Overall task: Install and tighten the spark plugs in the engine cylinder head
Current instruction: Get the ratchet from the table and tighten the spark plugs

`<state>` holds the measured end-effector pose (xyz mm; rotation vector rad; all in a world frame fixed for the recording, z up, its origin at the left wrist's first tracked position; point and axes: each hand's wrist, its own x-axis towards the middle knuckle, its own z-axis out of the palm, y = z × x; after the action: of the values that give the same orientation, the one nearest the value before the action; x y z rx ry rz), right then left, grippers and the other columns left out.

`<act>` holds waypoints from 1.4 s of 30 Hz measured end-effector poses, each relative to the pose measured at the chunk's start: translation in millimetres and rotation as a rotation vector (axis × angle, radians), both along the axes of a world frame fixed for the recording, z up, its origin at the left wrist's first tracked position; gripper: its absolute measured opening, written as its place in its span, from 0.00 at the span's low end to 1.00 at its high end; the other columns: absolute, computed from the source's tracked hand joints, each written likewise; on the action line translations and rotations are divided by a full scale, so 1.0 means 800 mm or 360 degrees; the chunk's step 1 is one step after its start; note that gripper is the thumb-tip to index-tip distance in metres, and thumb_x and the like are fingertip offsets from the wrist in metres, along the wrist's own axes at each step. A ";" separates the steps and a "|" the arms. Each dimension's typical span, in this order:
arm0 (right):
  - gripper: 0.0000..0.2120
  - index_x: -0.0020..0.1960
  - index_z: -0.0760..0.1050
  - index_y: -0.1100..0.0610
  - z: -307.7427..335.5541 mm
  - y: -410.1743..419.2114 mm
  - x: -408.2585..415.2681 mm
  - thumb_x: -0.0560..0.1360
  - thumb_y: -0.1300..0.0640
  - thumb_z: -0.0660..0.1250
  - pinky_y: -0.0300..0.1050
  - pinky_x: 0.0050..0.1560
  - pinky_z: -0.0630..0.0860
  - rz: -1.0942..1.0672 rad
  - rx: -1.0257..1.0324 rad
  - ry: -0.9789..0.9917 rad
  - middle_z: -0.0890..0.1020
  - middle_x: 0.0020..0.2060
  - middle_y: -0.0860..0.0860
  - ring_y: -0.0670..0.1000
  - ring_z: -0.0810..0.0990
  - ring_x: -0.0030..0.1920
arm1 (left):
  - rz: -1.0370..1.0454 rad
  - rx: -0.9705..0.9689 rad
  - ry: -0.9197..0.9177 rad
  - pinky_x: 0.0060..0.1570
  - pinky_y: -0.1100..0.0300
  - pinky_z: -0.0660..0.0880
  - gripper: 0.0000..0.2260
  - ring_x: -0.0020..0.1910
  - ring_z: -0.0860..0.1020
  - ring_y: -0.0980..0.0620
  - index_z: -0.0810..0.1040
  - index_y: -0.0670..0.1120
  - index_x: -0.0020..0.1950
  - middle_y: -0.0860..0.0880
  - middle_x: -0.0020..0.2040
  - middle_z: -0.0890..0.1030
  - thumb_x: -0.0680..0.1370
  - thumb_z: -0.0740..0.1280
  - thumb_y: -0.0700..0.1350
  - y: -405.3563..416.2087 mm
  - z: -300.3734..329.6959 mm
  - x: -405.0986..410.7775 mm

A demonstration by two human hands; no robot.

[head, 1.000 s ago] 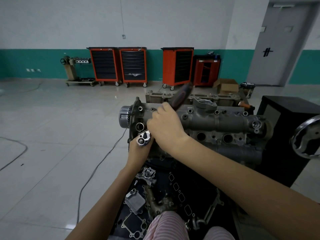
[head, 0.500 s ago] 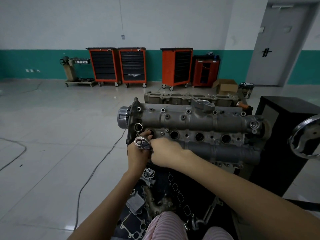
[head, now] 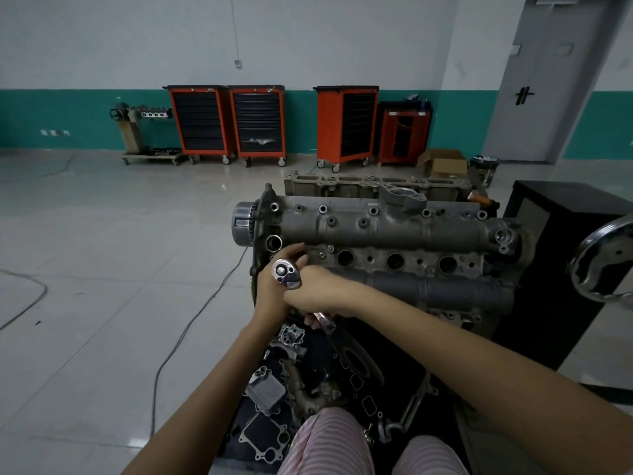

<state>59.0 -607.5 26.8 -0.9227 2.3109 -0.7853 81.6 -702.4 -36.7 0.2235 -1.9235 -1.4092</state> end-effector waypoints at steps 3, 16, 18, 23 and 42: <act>0.03 0.39 0.64 0.57 -0.009 -0.006 -0.002 0.70 0.58 0.55 0.37 0.25 0.64 -0.0102 -0.0149 -0.0392 0.67 0.27 0.52 0.48 0.65 0.23 | 0.0147 0.0137 0.0094 0.54 0.55 0.75 0.17 0.52 0.79 0.50 0.78 0.50 0.51 0.50 0.48 0.81 0.73 0.63 0.29 0.003 -0.005 0.002; 0.27 0.35 0.70 0.56 0.062 -0.009 -0.027 0.74 0.34 0.52 0.41 0.25 0.54 0.0747 0.0128 0.2458 0.63 0.23 0.48 0.48 0.60 0.23 | 0.0118 -0.0362 -0.0286 0.22 0.68 0.59 0.17 0.21 0.65 0.59 0.65 0.50 0.30 0.54 0.20 0.69 0.76 0.61 0.35 -0.025 -0.005 -0.001; 0.26 0.35 0.68 0.56 0.057 -0.007 -0.028 0.75 0.34 0.51 0.42 0.26 0.56 0.0726 0.0107 0.2405 0.64 0.24 0.48 0.47 0.62 0.24 | 0.0100 -0.0290 -0.0268 0.23 0.66 0.60 0.16 0.22 0.66 0.60 0.67 0.51 0.30 0.54 0.22 0.72 0.75 0.60 0.35 -0.023 -0.005 -0.001; 0.26 0.40 0.73 0.55 0.021 -0.002 -0.010 0.76 0.36 0.49 0.43 0.35 0.64 0.0131 0.0037 0.1371 0.71 0.32 0.51 0.52 0.73 0.36 | 0.0089 -0.0315 -0.0156 0.30 0.69 0.68 0.18 0.30 0.73 0.63 0.73 0.52 0.35 0.59 0.28 0.77 0.73 0.61 0.29 -0.008 -0.002 0.003; 0.26 0.31 0.66 0.55 0.050 -0.017 -0.012 0.75 0.37 0.49 0.42 0.32 0.61 0.0365 0.0406 0.1840 0.71 0.29 0.49 0.52 0.72 0.34 | 0.0119 -0.0424 -0.0497 0.28 0.73 0.66 0.19 0.30 0.73 0.62 0.68 0.51 0.30 0.57 0.27 0.71 0.76 0.60 0.31 -0.024 -0.003 -0.011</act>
<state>49.5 -621.3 66.6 -1.7725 2.9992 0.2740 72.4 -721.6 -39.1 0.4023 -2.3072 -1.1039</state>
